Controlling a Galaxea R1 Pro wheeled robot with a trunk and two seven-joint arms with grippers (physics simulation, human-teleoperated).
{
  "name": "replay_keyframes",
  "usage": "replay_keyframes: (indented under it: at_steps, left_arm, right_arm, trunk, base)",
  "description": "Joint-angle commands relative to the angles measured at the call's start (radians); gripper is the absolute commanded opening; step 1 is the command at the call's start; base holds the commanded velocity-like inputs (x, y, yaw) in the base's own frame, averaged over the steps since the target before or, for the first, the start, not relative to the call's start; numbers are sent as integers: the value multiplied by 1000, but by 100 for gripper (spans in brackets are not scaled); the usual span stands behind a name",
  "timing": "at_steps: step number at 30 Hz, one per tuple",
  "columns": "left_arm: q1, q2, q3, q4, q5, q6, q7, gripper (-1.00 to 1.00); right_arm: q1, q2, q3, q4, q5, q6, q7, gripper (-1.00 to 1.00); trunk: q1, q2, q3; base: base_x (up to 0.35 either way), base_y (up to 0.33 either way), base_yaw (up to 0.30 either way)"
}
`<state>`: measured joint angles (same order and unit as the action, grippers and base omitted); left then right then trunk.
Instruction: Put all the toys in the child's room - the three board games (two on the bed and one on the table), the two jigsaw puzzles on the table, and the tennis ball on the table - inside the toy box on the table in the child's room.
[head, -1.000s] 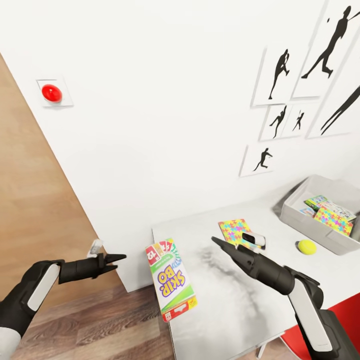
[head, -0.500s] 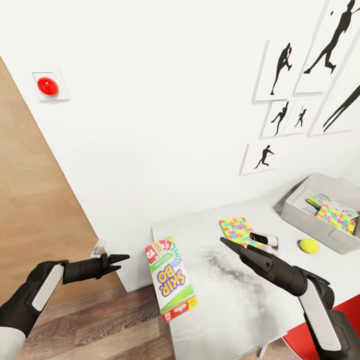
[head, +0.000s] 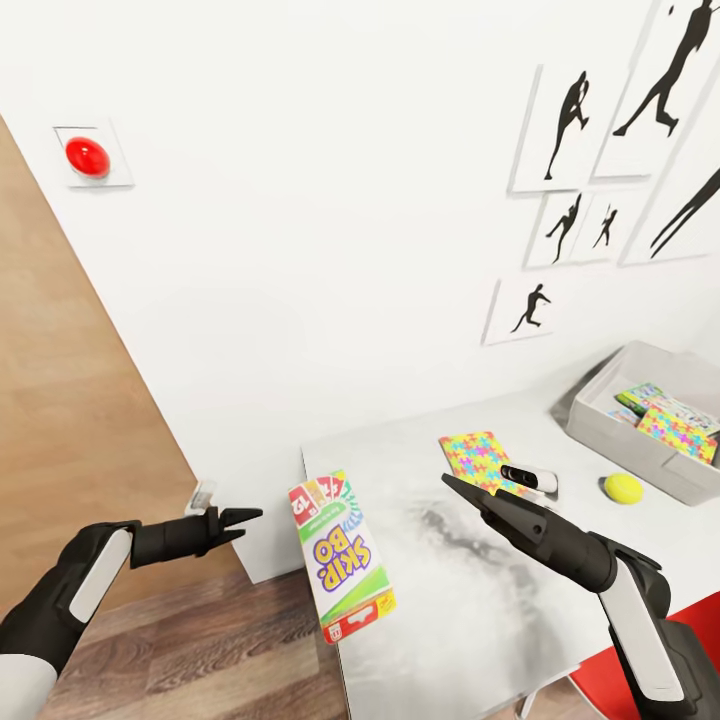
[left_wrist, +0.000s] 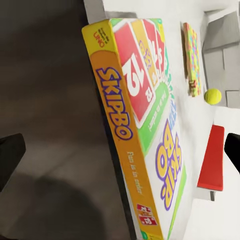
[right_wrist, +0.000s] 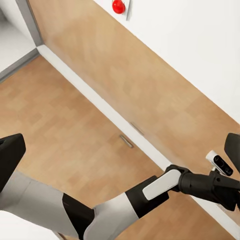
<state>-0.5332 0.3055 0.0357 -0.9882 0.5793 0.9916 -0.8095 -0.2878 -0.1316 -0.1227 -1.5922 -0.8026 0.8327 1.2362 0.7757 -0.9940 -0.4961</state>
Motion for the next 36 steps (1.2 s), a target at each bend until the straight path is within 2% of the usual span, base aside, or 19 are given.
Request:
replay_keyframes:
  at_steps: [1, 7, 30, 36]
  left_arm:
    - [-1, 0, 1, 0, -2, -6, -5, 100]
    - [-1, 0, 0, 14, -1, -50, -9, 100]
    - [-1, 0, 1, 19, 0, -60, -20, 100]
    - [-1, 0, 0, 17, 2, -60, -21, 100]
  right_arm:
    - [-1, 0, 0, 0, -4, 6, 0, 100]
    - [-1, 1, 0, 0, -4, 5, 0, 100]
    - [-1, 4, 1, 0, -4, 3, 0, 100]
    - [-1, 5, 1, 0, -4, 3, 0, 100]
  trunk:
    - [4, -8, -4]
    - [27, -50, -23]
    - [115, -211, -95]
    - [115, -211, -95]
  base:
    - [0, 0, 0]
    - [0, 0, 0]
    - [0, 0, 0]
    - [0, 0, 0]
